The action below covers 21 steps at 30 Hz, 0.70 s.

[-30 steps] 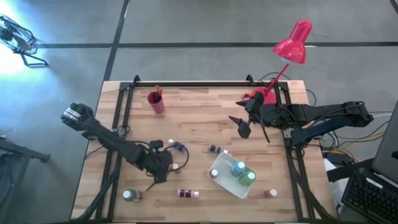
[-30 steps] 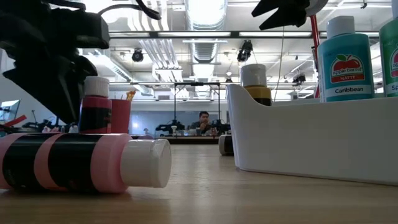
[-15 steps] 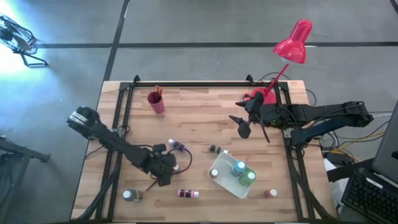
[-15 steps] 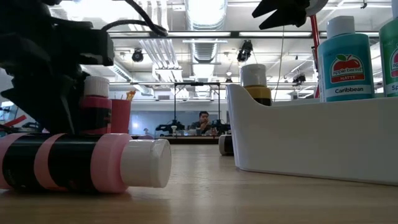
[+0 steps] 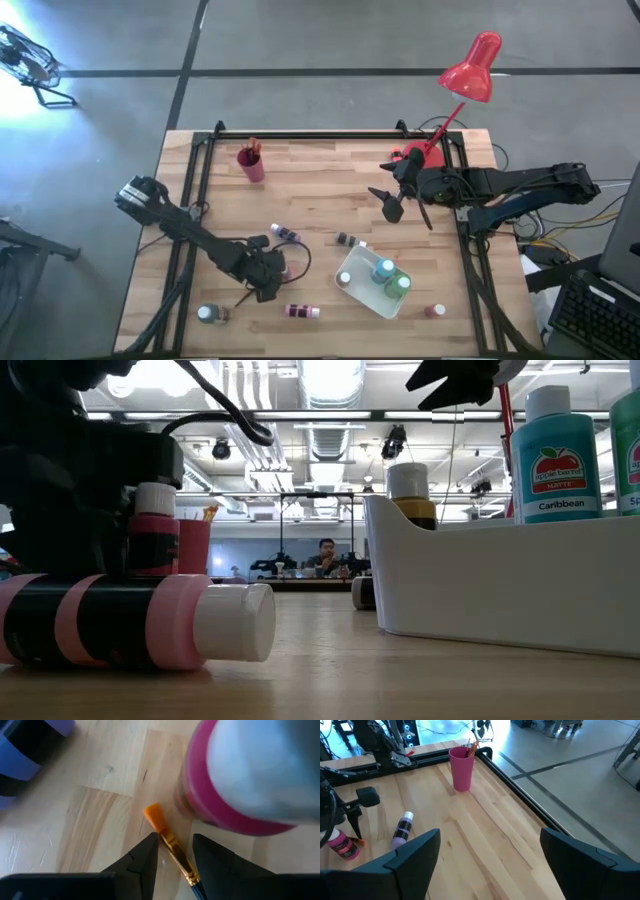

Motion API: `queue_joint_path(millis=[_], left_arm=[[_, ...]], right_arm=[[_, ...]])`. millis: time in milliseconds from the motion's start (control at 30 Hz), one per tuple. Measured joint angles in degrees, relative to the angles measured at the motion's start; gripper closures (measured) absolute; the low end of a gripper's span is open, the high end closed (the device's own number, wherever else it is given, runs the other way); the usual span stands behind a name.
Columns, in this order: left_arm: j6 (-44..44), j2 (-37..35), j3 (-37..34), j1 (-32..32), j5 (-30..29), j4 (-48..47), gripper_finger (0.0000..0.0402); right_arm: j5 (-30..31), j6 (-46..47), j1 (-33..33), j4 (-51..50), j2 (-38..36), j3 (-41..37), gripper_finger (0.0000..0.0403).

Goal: Pick & Place Paint Supplies
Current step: Put the orange paintbrush into the pink cup

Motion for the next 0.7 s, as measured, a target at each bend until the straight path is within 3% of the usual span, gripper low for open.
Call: queue_joint_path(millis=[233, 500, 700], left_arm=[[-2.2, 1.0, 0.1, 0.0, 0.3, 0.1, 0.0286], [-3.4, 0.3, -0.1, 0.3, -0.3, -0.5, 0.0385], [-3.7, 0.2, -0.1, 0.4, -0.8, -1.0, 0.0392]], right_arm=[[0.0, 0.2, 0.0, -0.3, 0.0, 0.0, 0.0071], [0.0, 0.4, 0.0, -0.3, 0.0, 0.0, 0.0097], [0.0, 0.4, 0.0, -0.3, 0.1, 0.0, 0.0111]])
